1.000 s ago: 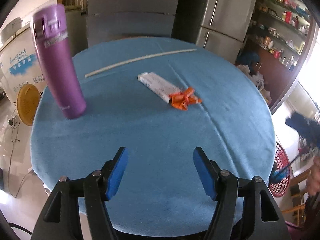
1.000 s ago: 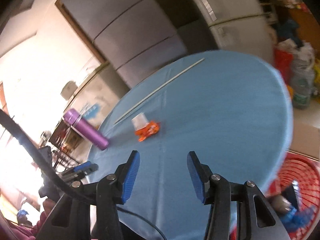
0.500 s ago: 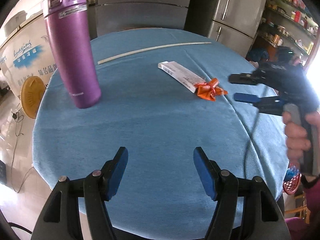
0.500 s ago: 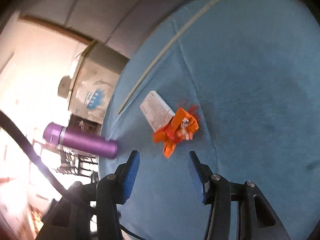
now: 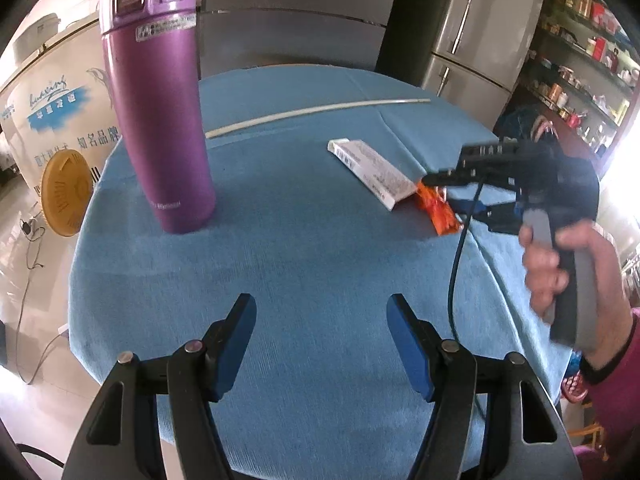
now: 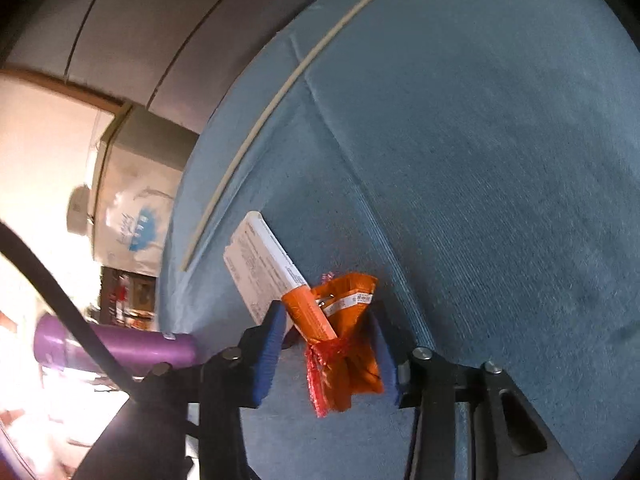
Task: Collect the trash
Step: 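Grasp the orange snack bag with the right tool, then grasp the white medicine strip box with the left tool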
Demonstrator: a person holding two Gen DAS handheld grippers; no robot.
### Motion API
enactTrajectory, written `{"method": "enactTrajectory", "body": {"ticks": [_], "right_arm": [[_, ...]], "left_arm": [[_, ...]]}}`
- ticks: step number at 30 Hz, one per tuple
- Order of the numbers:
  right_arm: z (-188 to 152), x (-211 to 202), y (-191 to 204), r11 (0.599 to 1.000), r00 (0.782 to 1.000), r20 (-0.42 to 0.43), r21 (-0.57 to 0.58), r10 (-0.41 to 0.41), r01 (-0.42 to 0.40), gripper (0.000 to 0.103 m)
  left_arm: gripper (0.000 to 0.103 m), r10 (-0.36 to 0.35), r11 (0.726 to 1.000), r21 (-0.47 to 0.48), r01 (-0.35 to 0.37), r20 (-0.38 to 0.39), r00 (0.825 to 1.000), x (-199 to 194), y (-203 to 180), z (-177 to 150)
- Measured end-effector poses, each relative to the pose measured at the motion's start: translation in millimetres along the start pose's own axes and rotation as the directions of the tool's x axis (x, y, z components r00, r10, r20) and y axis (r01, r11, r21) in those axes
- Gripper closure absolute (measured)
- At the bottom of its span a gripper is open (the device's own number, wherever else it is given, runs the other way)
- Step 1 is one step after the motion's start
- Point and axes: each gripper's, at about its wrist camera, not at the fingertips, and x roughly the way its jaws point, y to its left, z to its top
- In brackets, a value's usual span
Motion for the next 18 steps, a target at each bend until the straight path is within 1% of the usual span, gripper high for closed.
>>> {"method": "enactTrajectory", "body": {"ticks": [2,5,8,11,13,18], "right_arm": [[-4.8,1.5,10.7,0.994,0.999,0.005,-0.095,-0.047,0.047,0.064],[-11.9,-1.3,14.6,0.985,0.998,0.015,-0.160,-0.061,0.063,0.065],[-21.4,-10.9,4.9,0.984,0.998,0.024,-0.170,-0.053,0.056,0.065],[-28.5,-28.7,-9.4,0.983,0.998,0.046,-0.174,-0.049,0.056,0.065],[-29.1,-49.2,-22.7,0.983,0.996,0.073,-0.176,-0.043,0.055,0.065],[-35.6,-101.8,-59.5,0.991,0.990,0.139,-0.131,-0.008,0.026,0.065]], "left_arm": [[0.035,-0.001,1.000,-0.006,0.001,0.000,1.000,2.4,-2.8,9.9],[0.035,0.007,1.000,-0.016,-0.007,-0.007,1.000,7.5,-9.5,26.7],[0.035,0.023,0.999,-0.026,-0.023,-0.014,1.000,18.8,-19.8,48.2],[0.035,0.013,0.999,-0.042,-0.016,-0.051,0.999,34.6,-28.5,67.1],[0.035,-0.004,0.998,-0.058,-0.001,-0.087,0.996,50.5,-34.3,81.2],[0.035,-0.015,0.994,-0.113,-0.003,-0.154,0.988,98.1,-54.2,110.9]]}}
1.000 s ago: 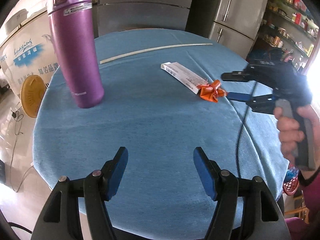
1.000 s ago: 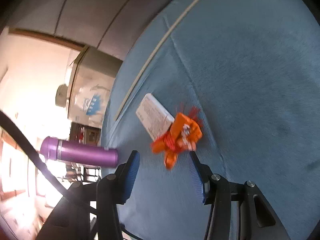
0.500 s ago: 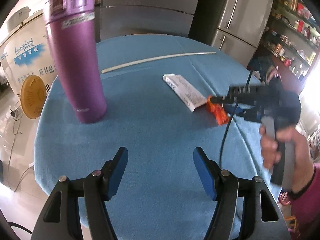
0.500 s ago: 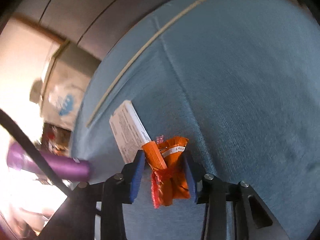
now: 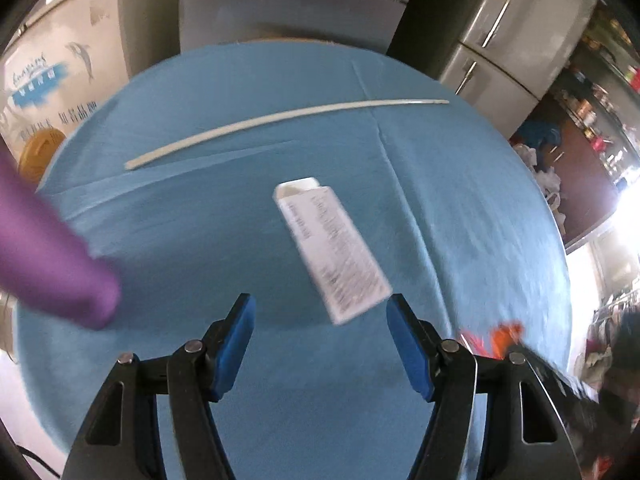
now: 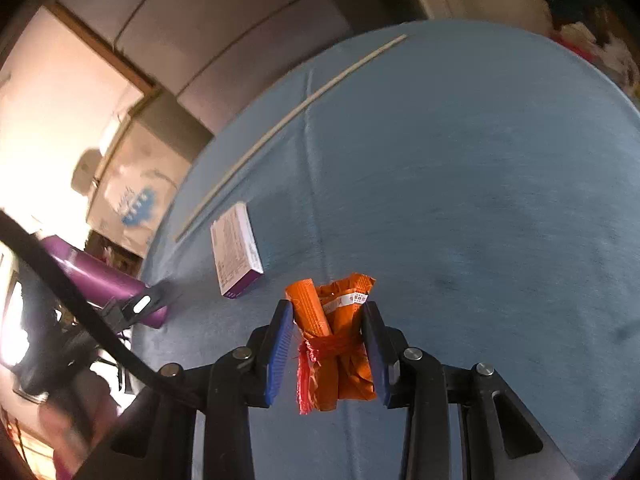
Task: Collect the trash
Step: 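Grasp the white medicine strip box with the left tool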
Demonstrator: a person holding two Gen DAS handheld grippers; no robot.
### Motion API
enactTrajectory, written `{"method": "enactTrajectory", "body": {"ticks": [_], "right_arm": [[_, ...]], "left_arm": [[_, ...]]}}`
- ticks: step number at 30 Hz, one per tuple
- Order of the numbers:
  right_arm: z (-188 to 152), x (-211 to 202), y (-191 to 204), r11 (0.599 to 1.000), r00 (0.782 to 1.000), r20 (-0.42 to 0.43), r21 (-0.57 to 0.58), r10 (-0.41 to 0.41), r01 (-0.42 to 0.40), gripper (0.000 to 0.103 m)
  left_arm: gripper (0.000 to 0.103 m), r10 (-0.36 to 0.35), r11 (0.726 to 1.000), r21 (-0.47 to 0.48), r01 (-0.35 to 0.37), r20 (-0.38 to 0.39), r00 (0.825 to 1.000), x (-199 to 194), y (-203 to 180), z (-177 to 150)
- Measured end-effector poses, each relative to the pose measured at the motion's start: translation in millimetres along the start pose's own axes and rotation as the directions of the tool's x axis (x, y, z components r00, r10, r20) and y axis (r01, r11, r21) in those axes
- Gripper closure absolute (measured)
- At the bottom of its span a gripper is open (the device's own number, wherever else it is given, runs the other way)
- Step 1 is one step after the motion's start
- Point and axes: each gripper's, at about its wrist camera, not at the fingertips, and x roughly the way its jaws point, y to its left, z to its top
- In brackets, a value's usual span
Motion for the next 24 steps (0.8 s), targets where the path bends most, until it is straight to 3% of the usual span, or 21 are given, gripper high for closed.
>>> {"method": "enactTrajectory", "body": {"ticks": [5,12,14,19,21,23,24], "right_arm": [[-11.5,-40.2,-29.0,1.000,0.998,0.063,0.025,0.012,-0.013,0.065],[-32.8,-77.0,-55.5,0.998,0.991,0.127,0.037,0.044,-0.049,0.065],[-39.3,-81.6,-58.9,0.997,0.989,0.133,0.035,0.058,-0.063,0.065],[-48.9,-93.1,-60.4,0.997,0.986,0.153,0.015,0.067,-0.070,0.065],[-51.9,-100.2,-62.3,0.997,0.984,0.165,0.008,0.072,-0.075,0.065],[-55.1,-108.0,-63.3,0.997,0.980,0.182,0.000,0.075,-0.077,0.065],[-57.1,-111.2,-63.5,0.997,0.979,0.191,-0.006,0.075,-0.075,0.065]], "left_arm": [[0.035,0.067,0.998,-0.008,-0.067,-0.028,0.997,30.3,-21.1,16.0],[0.036,0.089,0.995,-0.044,-0.091,-0.037,0.995,48.7,-31.8,16.9],[0.045,0.074,0.996,-0.054,-0.077,-0.046,0.996,52.4,-31.8,14.4],[0.052,0.073,0.997,-0.024,-0.073,-0.017,0.997,43.6,-33.2,5.2],[0.076,0.066,0.998,-0.016,-0.066,0.007,0.998,33.3,-35.4,0.1],[0.086,0.053,0.998,0.019,-0.054,0.038,0.998,18.1,-43.2,-4.4],[0.087,0.048,0.998,0.041,-0.050,0.047,0.998,12.4,-48.0,-7.1]]}}
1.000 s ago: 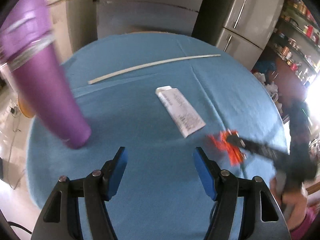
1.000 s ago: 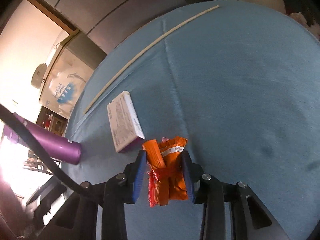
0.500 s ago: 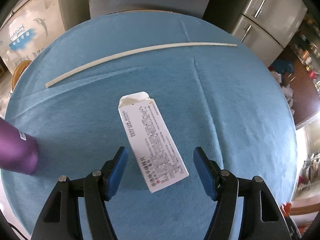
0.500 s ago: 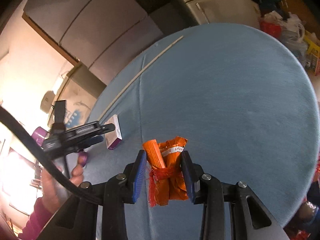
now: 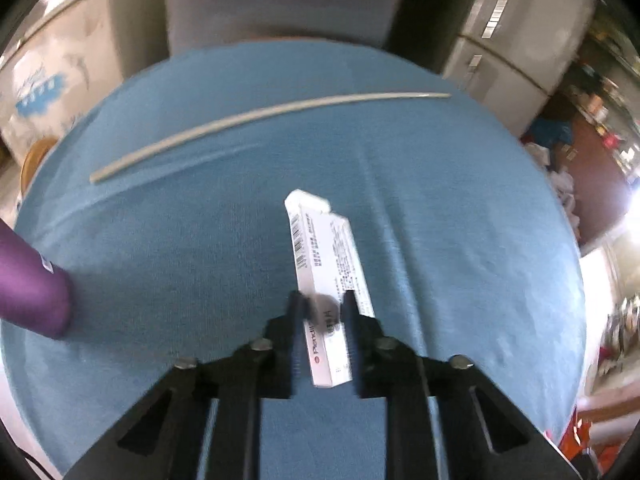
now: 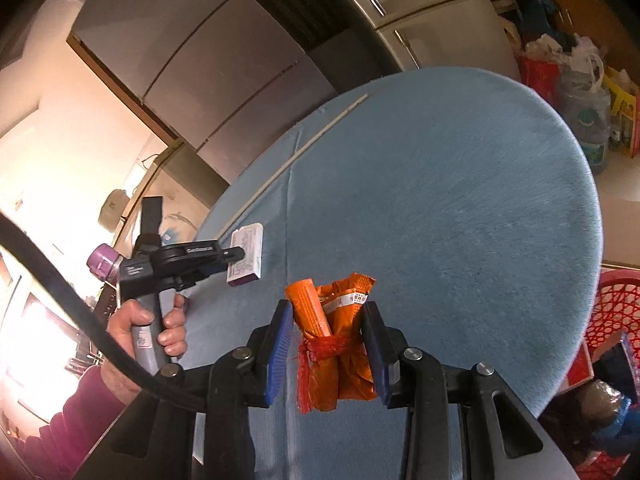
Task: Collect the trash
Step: 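Grasp the white medicine strip box with the left tool, then carry the orange bag toward the red basket with the right tool while the left tool holds the white box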
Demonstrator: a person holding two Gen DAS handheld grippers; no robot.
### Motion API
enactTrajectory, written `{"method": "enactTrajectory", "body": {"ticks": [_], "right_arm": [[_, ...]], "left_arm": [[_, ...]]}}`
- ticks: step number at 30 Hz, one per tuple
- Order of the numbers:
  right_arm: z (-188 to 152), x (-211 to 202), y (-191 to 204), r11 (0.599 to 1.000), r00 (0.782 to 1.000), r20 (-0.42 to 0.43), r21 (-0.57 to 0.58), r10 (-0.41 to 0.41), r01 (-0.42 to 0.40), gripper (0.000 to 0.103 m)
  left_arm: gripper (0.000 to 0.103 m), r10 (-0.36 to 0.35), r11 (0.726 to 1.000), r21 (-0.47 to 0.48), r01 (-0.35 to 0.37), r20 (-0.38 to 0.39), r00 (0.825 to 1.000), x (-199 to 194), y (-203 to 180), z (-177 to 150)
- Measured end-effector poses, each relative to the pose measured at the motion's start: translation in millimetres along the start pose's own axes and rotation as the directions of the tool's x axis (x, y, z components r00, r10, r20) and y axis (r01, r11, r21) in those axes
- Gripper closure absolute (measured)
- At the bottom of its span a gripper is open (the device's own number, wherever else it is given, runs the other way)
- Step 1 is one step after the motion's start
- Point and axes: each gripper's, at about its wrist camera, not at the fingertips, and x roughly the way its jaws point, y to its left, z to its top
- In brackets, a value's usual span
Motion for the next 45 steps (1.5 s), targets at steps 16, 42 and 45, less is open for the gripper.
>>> {"method": "enactTrajectory", "body": {"ticks": [16,42,45], "right_arm": [[-4.6,-2.6,5.7,1.000,1.000,-0.005,0.007,-0.018,0.018,0.065],[-1.9,-54.1,10.3,0.999,0.996,0.084,-0.035,-0.037,0.040,0.065],[-4.5,-70.2,6.5,0.999,0.993,0.107,-0.030,-0.042,0.045,0.065]], "left_arm": [[0.032,0.108,0.993,0.054,-0.105,-0.065,0.992,39.6,-13.1,-0.5],[0.054,-0.001,0.916,0.373,-0.149,0.375,0.927,-114.1,-101.3,-54.6],[0.054,-0.023,0.906,0.397,-0.145,0.390,0.920,-129.6,-112.4,-56.8]]}}
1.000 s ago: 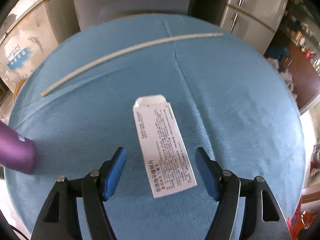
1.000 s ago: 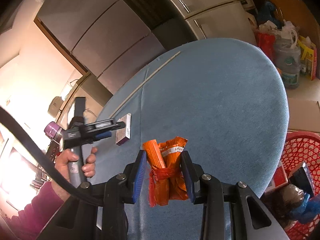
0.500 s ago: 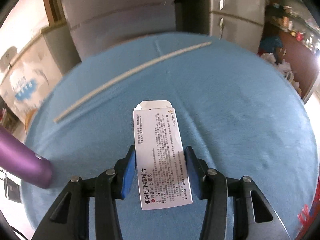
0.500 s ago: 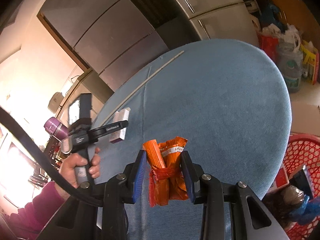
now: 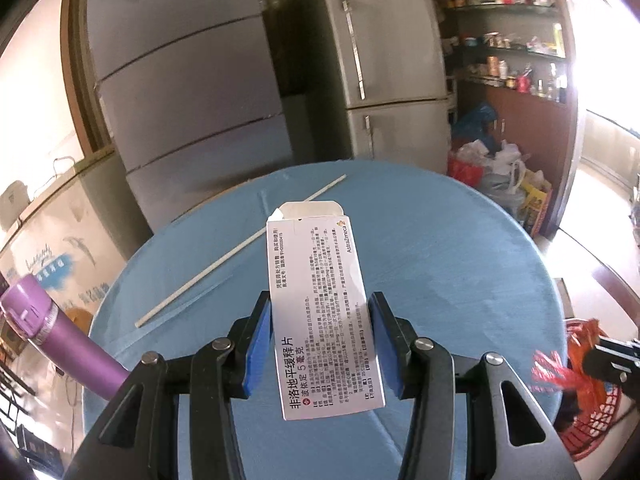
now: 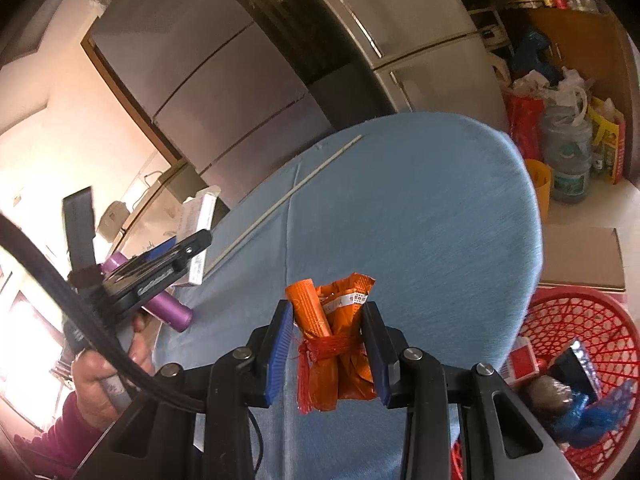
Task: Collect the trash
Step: 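Carry the orange bag toward the red basket with the right tool while the left tool holds the white box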
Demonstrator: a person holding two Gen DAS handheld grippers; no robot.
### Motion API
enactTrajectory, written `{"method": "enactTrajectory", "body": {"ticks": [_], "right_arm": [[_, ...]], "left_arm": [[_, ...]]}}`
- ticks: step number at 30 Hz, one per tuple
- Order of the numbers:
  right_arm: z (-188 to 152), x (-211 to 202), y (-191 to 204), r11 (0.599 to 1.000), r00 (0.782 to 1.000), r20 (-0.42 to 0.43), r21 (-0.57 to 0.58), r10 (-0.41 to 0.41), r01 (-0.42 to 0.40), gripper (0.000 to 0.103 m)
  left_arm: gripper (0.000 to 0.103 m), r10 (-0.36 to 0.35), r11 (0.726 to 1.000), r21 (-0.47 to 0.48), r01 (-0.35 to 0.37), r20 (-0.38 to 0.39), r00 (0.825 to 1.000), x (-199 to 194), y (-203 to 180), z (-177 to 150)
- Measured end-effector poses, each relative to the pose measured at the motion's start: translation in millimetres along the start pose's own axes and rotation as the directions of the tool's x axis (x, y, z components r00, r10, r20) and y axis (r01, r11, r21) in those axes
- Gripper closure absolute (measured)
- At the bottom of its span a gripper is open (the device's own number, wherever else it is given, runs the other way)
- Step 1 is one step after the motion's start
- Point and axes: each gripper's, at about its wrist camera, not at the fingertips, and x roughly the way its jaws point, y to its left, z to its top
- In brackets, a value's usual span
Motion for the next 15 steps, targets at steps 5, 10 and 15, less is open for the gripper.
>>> {"method": "enactTrajectory", "body": {"ticks": [5,10,15], "right_arm": [[1.5,-21.9,-7.4,1.000,1.000,0.023,0.020,-0.003,0.003,0.065],[0.8,-38.9,-10.9,1.000,0.999,0.044,0.026,-0.015,0.014,0.065],[2.1,-45.8,-9.7,0.999,0.998,0.055,0.028,-0.017,0.016,0.065]], "left_arm": [[0.054,-0.006,0.999,0.034,0.005,0.031,0.999,-17.4,-6.6,-1.8],[0.054,-0.025,0.998,0.054,0.022,0.056,0.998,-35.8,-16.6,-3.0],[0.054,-0.028,0.999,0.046,0.025,0.069,0.997,-48.3,-19.0,-4.5]]}}
